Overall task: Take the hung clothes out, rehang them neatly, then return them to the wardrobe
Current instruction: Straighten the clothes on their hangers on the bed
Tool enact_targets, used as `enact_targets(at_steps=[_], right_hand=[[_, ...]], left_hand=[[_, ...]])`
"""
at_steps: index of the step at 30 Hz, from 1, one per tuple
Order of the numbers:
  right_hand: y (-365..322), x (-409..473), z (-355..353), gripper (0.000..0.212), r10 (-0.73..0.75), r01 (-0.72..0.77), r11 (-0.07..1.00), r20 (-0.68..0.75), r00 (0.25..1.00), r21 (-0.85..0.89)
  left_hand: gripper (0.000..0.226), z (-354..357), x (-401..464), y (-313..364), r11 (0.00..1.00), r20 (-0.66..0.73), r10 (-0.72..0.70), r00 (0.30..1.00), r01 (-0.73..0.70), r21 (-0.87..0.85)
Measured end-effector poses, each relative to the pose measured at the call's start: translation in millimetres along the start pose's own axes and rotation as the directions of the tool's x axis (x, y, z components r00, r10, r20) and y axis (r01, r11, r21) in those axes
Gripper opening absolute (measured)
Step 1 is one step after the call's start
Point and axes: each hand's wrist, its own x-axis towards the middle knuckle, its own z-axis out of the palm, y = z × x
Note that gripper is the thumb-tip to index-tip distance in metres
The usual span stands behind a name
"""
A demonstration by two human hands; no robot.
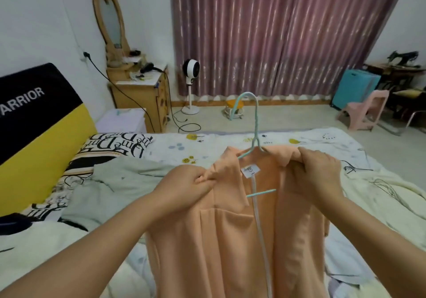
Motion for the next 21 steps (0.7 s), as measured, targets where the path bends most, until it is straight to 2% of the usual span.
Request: enact_targets(at_steps=[3,8,12,15,17,19,21], right_hand=[[-8,18,-10,0.009,0.036,-0.031,0.989,-0.028,0.999,0.146],[-39,-2,-1,0.057,0.019,-0.020,0.956,0.006,1.000,0.291],[-79,-43,35,0.080,-0.082,-0.021,0.887,0.202,0.976,0.462],[-116,-71,67,0.094,-0.196,-0.065,0.824,0.390,0.900,0.563],[-139,-81,84,0.106,-0.251,-0.061,0.822,0.456,0.854,0.566],[-158,-82,96,0.109,-0.225,-0.066,0.862,0.496,0.838,0.502],[-171,-71,103,0.092,-0.131,-0.143,0.859,0.482,0.866,0.491]], left_hand=[[0.039,-23,11,16,0.997,-0.066,0.042,0.997,-0.037,0.072],[0.035,-36,25,23,0.989,-0.147,0.001,0.989,0.021,0.148],[0.038,-41,42,20,0.986,-0.195,-0.092,0.977,0.116,0.117],[0.029,-49,62,21,0.984,-0.200,-0.133,0.971,0.154,0.094],[0.034,-54,77,24,0.985,-0.203,-0.128,0.971,0.147,0.085],[0.037,-60,91,28,0.988,-0.207,-0.119,0.971,0.137,0.074],[0.038,-68,104,29,0.990,-0.227,-0.116,0.967,0.131,0.053]])
